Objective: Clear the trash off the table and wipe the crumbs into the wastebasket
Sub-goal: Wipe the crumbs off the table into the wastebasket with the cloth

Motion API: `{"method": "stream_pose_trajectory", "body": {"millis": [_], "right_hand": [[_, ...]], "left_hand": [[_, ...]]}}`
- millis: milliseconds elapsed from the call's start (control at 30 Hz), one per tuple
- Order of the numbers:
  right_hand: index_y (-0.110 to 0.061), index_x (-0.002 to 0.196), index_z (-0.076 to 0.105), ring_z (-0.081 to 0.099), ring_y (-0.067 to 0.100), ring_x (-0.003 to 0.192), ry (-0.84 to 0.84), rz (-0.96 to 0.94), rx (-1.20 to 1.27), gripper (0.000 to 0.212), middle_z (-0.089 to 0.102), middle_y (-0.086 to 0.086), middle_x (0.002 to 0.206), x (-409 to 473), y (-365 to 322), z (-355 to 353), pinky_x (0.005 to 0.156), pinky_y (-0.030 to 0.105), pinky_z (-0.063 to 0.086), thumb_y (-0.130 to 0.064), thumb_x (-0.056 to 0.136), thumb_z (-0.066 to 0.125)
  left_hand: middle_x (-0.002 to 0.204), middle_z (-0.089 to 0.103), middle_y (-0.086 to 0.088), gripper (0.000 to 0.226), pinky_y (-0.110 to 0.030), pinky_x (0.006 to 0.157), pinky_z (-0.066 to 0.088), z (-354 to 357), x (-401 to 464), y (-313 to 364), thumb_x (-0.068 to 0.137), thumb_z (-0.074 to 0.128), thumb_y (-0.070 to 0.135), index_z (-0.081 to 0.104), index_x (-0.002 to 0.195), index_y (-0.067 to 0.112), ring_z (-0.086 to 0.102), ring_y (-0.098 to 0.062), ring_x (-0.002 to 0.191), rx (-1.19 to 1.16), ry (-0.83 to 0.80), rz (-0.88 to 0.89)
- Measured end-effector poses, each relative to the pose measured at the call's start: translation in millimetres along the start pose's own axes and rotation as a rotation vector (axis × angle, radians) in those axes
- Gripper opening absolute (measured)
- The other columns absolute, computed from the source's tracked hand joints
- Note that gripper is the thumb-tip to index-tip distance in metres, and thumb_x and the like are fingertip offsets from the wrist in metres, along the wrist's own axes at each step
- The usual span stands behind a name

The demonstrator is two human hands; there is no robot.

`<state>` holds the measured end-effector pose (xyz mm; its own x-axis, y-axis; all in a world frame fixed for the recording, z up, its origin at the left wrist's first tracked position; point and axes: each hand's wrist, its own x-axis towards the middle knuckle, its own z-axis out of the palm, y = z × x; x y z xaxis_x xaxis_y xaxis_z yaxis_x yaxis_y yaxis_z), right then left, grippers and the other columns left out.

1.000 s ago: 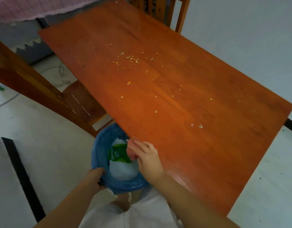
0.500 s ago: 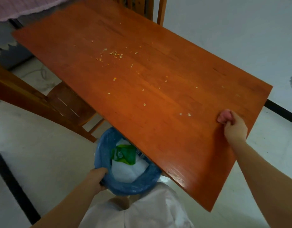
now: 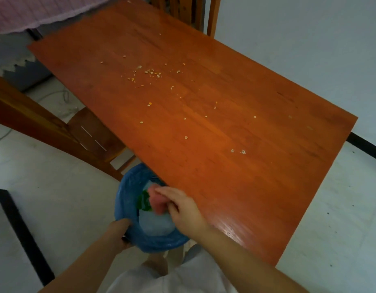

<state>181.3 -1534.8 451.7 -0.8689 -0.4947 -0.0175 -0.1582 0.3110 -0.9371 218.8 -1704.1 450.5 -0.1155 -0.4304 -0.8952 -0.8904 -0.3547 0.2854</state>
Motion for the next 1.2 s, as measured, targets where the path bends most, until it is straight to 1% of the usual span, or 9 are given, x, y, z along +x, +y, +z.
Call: {"method": "stream_pose_trajectory", "body": {"millis": [100,233,333,567,800,933,1033,1133,1200], "right_hand": [[-0.023,0.126,0.053,0.052,-0.008,0.108,0.284,0.159,0.012,0.049,0.057,-0.01,0.12,39.3,18.0,-72.0,0.101,0.022,0.042,0.007,0.089,0.043],[-0.023,0.128,0.052,0.058,0.014,0.112,0.794,0.468,-0.011,0.047,0.062,-0.001,0.121,82.9,79.8,-202.0,0.103,0.033,0.043,-0.001,0.088,0.039],[-0.02,0.125,0.054,0.058,0.014,0.109,0.921,0.639,-0.033,0.048,0.065,-0.002,0.113,97.5,104.1,-249.6,0.106,0.035,0.04,-0.006,0.083,0.035],[0.005,0.099,0.061,0.053,0.014,0.085,0.683,0.432,-0.203,0.04,0.056,0.008,0.092,148.3,76.5,-198.7,0.076,0.002,0.033,0.013,0.073,0.03],[-0.009,0.109,0.063,0.051,0.015,0.111,0.368,0.225,-0.324,0.045,0.059,0.001,0.115,150.2,45.3,-64.9,0.103,0.02,0.029,0.013,0.077,0.041],[-0.012,0.122,0.059,0.037,0.004,0.117,0.202,0.153,-0.241,0.052,0.053,-0.002,0.124,131.4,15.5,20.1,0.109,0.017,0.023,0.01,0.078,0.044],[-0.011,0.123,0.058,0.038,-0.005,0.117,0.066,0.116,-0.128,0.051,0.049,-0.009,0.124,129.6,-6.5,60.7,0.106,0.007,0.022,0.007,0.078,0.044],[-0.01,0.123,0.057,0.044,-0.013,0.113,0.122,0.196,0.044,0.046,0.052,-0.007,0.123,150.9,-20.6,45.6,0.103,0.011,0.032,0.011,0.084,0.043],[-0.013,0.124,0.056,0.05,0.002,0.116,0.292,0.304,0.064,0.045,0.055,-0.004,0.124,175.1,-9.0,0.7,0.107,0.024,0.036,0.008,0.087,0.043]], "left_hand": [[0.137,0.043,-0.031,0.045,-0.051,0.095,0.041,-2.1,-2.3,4.1,0.092,0.041,-0.005,0.033,0.137,-0.011,0.044,-0.045,0.126,0.027,0.031,0.0],[0.141,0.04,-0.03,0.045,-0.05,0.103,0.039,-4.0,-4.0,11.4,0.092,0.04,-0.005,0.034,0.136,-0.013,0.041,-0.043,0.13,-0.037,0.036,-0.004],[0.135,0.044,-0.03,0.046,-0.052,0.105,0.038,-5.4,-0.4,16.4,0.093,0.04,-0.004,0.033,0.137,-0.013,0.041,-0.043,0.13,-0.073,0.056,-0.016],[0.102,0.051,-0.024,0.046,-0.049,0.092,0.043,-15.3,15.3,36.4,0.091,0.043,-0.003,0.036,0.136,-0.01,0.049,-0.043,0.114,-0.145,0.039,-0.036],[0.083,0.047,-0.014,0.047,-0.046,0.087,0.043,-28.1,45.5,72.6,0.09,0.041,-0.005,0.036,0.136,-0.007,0.05,-0.039,0.094,-0.181,-0.045,-0.035],[0.108,0.045,-0.021,0.046,-0.05,0.091,0.043,-40.2,67.3,101.2,0.09,0.042,-0.006,0.037,0.136,-0.008,0.046,-0.046,0.123,-0.101,-0.07,-0.026],[0.1,0.049,-0.022,0.041,-0.051,0.092,0.044,-47.3,80.0,123.2,0.09,0.041,-0.006,0.04,0.131,-0.008,0.049,-0.045,0.119,-0.021,-0.116,-0.029],[0.09,0.051,-0.019,0.037,-0.048,0.089,0.045,-52.9,88.7,142.0,0.09,0.04,-0.007,0.044,0.126,-0.008,0.051,-0.042,0.112,0.032,-0.154,-0.026],[0.094,0.054,-0.02,0.041,-0.045,0.085,0.046,-55.8,92.7,150.2,0.088,0.042,-0.006,0.044,0.129,-0.009,0.051,-0.037,0.102,0.07,-0.171,-0.027]]}}
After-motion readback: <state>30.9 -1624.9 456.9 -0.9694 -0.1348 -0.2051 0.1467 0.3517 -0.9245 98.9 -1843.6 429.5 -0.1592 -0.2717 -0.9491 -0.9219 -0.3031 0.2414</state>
